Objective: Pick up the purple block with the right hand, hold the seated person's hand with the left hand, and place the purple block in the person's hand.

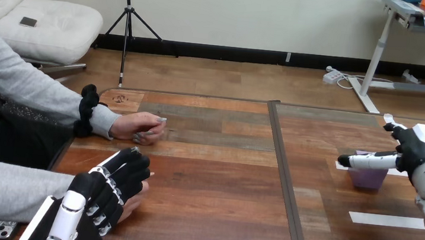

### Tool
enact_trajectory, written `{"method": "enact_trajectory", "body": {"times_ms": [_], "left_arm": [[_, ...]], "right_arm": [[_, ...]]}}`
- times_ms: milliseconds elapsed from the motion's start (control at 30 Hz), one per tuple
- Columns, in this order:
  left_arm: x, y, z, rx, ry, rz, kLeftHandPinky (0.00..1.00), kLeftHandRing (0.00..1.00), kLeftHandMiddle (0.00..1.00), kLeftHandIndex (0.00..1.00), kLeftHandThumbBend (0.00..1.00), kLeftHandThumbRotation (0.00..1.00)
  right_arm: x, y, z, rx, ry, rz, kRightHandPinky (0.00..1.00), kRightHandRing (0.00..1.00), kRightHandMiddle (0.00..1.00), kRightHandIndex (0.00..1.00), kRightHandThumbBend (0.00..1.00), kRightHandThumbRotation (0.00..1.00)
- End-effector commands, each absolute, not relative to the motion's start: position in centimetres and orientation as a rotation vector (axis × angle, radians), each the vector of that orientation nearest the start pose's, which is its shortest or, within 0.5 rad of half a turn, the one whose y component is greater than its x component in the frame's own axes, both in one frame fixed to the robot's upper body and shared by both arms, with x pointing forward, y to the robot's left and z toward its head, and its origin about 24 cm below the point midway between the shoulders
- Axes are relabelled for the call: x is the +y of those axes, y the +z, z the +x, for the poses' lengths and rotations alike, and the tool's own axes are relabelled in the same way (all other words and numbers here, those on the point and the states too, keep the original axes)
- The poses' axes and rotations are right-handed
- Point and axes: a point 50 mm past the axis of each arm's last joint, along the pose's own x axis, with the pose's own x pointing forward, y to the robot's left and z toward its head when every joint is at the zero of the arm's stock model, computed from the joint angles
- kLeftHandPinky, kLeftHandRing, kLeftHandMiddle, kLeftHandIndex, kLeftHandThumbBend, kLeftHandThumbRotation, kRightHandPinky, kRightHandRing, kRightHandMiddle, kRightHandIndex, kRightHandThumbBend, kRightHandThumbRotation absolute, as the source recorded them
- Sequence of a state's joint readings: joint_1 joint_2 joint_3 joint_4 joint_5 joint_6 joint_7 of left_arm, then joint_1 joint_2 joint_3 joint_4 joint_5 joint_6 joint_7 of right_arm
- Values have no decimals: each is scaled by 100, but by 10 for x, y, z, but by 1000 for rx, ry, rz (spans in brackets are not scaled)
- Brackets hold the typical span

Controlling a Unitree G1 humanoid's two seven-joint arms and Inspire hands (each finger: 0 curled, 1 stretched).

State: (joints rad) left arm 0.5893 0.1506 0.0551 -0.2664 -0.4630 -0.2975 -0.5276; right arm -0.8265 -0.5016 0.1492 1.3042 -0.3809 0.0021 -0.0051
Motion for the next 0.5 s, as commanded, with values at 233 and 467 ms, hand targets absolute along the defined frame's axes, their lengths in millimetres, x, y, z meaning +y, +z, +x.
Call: {"method": "enact_trajectory", "body": {"times_ms": [233, 467], "left_arm": [[194, 52, 138, -179, -309, -192, 94, 90, 86, 82, 52, 96], [195, 52, 139, -183, -306, -192, 93, 89, 85, 80, 52, 95]], "right_arm": [[-267, 49, 363, 475, -51, -922, 76, 92, 95, 92, 100, 27], [-263, 43, 361, 488, -36, -921, 76, 91, 94, 91, 100, 25]]}}
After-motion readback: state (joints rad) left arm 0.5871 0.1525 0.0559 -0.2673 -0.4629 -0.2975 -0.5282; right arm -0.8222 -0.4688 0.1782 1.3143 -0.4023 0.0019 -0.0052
